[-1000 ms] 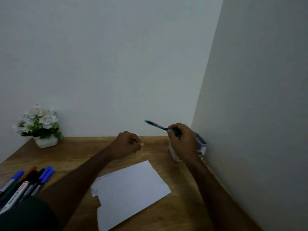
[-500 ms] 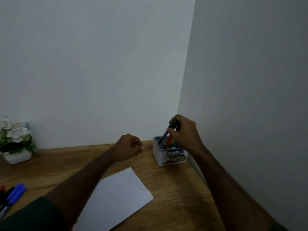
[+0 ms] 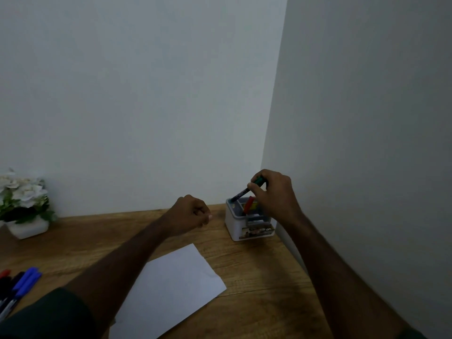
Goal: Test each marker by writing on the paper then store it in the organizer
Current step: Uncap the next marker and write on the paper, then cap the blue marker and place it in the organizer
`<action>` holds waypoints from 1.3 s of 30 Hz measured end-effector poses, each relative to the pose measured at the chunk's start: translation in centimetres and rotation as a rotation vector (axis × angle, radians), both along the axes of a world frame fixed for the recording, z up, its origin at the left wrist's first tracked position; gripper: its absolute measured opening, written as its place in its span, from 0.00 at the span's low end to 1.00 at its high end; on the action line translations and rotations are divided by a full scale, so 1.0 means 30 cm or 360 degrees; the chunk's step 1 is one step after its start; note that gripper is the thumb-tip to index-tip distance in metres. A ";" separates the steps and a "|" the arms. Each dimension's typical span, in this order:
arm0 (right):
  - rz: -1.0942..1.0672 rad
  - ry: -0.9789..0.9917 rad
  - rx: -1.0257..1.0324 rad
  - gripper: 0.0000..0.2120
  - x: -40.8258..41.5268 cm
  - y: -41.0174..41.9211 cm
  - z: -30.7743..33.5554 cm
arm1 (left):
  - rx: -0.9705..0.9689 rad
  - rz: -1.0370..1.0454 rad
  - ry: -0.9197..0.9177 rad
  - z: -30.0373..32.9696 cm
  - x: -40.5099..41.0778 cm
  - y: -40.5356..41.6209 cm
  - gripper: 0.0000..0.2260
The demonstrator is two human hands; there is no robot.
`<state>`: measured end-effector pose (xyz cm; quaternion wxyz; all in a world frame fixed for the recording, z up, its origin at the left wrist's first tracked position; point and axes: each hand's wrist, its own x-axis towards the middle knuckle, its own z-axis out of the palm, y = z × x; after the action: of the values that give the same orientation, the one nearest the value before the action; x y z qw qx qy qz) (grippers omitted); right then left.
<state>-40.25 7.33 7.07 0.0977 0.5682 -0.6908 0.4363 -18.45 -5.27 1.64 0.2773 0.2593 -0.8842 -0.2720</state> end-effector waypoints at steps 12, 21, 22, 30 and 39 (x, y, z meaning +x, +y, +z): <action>-0.0034 0.0391 0.0582 0.06 0.057 -0.021 -0.006 | 0.0006 -0.0015 -0.0058 0.003 -0.016 0.015 0.05; -0.0031 0.0331 0.0498 0.07 0.086 -0.025 -0.004 | 0.0017 -0.0003 -0.0025 0.015 0.029 0.023 0.04; -0.0009 0.0325 0.0469 0.07 0.100 -0.022 0.000 | 0.0017 0.0003 -0.0018 0.015 0.038 0.025 0.04; 0.0343 0.0266 0.0333 0.05 0.346 -0.055 -0.075 | 0.0003 0.0138 -0.0128 -0.004 0.258 0.055 0.03; 0.0950 0.0291 0.0568 0.05 0.808 -0.135 -0.268 | -0.0053 0.0582 -0.0139 -0.048 0.766 0.103 0.02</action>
<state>-16.02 3.29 -0.99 -0.0733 0.7897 -0.5482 0.2653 4.52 -2.17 0.19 0.2877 0.4227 -0.8379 -0.1908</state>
